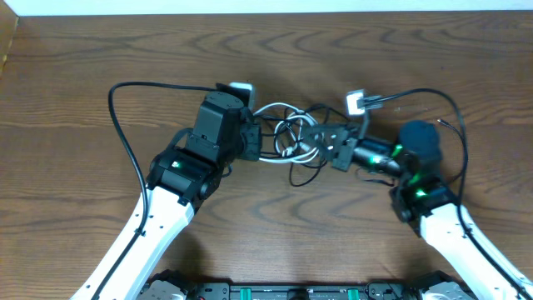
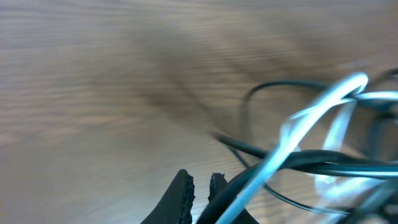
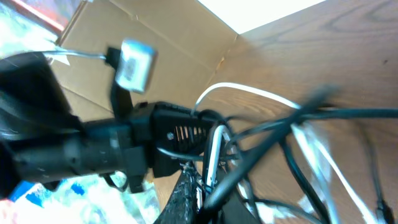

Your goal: Untangle cables

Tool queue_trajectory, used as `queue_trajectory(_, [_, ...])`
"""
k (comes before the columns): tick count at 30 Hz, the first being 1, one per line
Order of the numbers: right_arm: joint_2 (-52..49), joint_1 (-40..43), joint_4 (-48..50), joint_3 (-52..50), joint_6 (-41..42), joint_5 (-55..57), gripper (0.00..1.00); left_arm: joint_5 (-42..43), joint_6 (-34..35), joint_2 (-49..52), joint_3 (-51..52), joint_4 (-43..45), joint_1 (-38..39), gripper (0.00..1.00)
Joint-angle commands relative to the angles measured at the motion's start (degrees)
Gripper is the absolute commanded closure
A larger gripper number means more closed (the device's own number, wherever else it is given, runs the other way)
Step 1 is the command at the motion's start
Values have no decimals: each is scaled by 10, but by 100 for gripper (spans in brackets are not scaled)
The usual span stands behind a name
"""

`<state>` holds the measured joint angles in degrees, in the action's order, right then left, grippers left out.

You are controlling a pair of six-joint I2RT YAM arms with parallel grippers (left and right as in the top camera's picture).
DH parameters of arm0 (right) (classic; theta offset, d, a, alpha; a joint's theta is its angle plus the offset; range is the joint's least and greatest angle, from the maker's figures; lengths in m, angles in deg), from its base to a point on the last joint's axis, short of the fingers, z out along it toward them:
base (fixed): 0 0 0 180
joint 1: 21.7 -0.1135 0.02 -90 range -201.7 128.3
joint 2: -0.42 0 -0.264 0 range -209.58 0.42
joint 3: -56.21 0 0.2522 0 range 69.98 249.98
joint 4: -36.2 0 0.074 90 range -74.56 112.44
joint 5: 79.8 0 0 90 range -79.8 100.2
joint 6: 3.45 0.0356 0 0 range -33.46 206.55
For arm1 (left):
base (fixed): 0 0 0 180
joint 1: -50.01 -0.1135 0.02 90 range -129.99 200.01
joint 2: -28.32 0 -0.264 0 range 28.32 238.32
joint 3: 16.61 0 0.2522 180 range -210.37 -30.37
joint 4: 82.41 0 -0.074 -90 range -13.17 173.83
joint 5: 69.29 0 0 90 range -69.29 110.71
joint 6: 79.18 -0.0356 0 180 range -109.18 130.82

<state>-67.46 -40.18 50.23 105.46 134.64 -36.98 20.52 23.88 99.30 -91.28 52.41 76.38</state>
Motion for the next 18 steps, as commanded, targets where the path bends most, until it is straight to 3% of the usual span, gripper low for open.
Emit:
queue_trajectory(1, [36,59,7,7,18,-30,99,-179,-12,-2,-14,-42,-3,93])
queue_trajectory(6, [81,165,7,7,34,-71,99,-274,-12,-2,-12,-100,-3,92])
queue_trajectory(18, [136,425,5,7,62,-160,99,-278,16,-2,-12,-103,-51,93])
